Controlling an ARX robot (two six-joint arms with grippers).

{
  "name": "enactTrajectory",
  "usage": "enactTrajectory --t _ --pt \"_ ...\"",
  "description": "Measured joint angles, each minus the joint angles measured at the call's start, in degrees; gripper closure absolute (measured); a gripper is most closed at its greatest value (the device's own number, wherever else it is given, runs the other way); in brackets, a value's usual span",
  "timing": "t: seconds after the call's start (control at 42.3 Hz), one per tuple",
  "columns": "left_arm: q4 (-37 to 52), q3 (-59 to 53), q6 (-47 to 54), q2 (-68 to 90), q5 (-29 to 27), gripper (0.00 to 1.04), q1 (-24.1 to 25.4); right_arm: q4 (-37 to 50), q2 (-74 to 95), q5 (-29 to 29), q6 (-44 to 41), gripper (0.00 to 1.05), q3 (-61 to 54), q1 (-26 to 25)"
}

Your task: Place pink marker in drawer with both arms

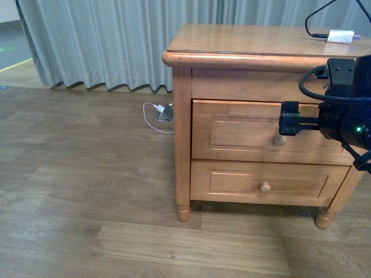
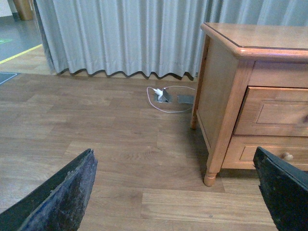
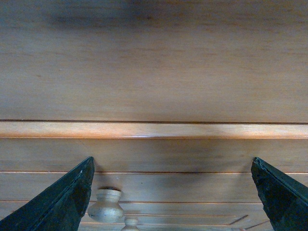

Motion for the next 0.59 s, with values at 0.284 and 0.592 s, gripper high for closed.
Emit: enactTrajectory --t 0.284,0.592 --pt "0.0 0.0 0.0 0.0 0.0 0.06 0.0 -0.76 2.01 -0.42 -0.33 0.08 3.21 -0.26" --pt "0.0 0.0 0.0 0.0 0.0 0.06 0.0 -0.57 0.9 0.22 -0.26 0.08 2.12 -0.44"
